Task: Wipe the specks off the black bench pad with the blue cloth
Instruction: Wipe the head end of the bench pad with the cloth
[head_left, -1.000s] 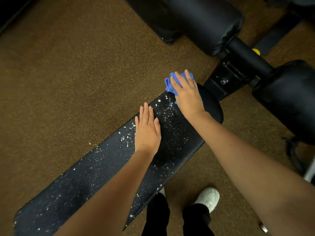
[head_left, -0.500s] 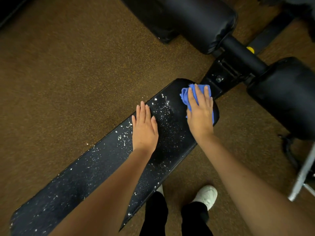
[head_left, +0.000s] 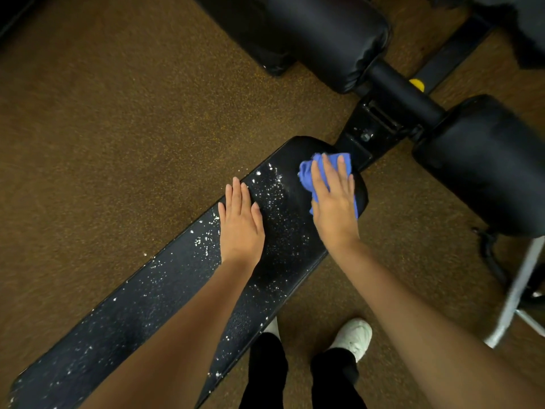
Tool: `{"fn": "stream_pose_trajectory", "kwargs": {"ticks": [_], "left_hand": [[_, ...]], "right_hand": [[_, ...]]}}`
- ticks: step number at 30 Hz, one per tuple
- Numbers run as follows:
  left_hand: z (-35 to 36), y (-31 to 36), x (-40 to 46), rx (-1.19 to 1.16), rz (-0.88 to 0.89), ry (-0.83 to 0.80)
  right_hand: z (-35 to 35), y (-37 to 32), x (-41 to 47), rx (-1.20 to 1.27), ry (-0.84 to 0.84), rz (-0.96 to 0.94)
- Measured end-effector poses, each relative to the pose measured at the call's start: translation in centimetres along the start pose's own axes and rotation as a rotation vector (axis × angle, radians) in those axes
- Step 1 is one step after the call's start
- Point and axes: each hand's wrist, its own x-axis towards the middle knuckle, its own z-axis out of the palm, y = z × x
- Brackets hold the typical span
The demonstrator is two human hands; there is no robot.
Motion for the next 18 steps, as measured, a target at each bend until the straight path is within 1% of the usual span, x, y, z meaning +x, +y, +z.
{"fn": "stream_pose_trajectory", "kwargs": {"ticks": [3,4,5,7,9,11,13,14,17,18], "left_hand": [[0.0,0.2,0.1,-0.003,-0.010,0.001],[0.0,0.2,0.1,-0.002,-0.014,-0.001],[-0.1,0.3,0.1,-0.001,-0.017,-0.003],[-0.1,0.3,0.0,0.000,-0.019,-0.006],[-0.1,0.3,0.0,-0.001,-0.013,-0.007],[0.1,0.2,0.0,0.001,-0.014,-0.001],[0.2,0.2,0.0,0.000,-0.016,0.005],[0.2,0.2,0.0,0.001,-0.016,0.008],[0.1,0.5,0.0,0.005,-0.024,0.005],[0.0,0.5,0.0,0.001,-0.028,-0.001]], "right_hand": [[-0.2,0.9,-3.4,-0.041,-0.094,-0.181],[-0.5,1.6,-3.8,-0.045,-0.116,-0.205],[-0.7,2.0,-3.6,-0.042,-0.116,-0.187],[-1.0,2.1,-1.7,-0.055,-0.103,-0.063],[-0.9,1.5,1.4,-0.061,-0.074,0.020],[-0.3,0.5,3.7,-0.047,-0.085,0.060],[0.3,-0.3,3.8,-0.035,-0.074,0.060],[0.4,-0.3,3.2,-0.031,-0.072,0.016],[0.2,0.6,1.0,-0.048,-0.104,-0.210],[0.0,1.1,1.0,-0.039,-0.116,-0.230]]}}
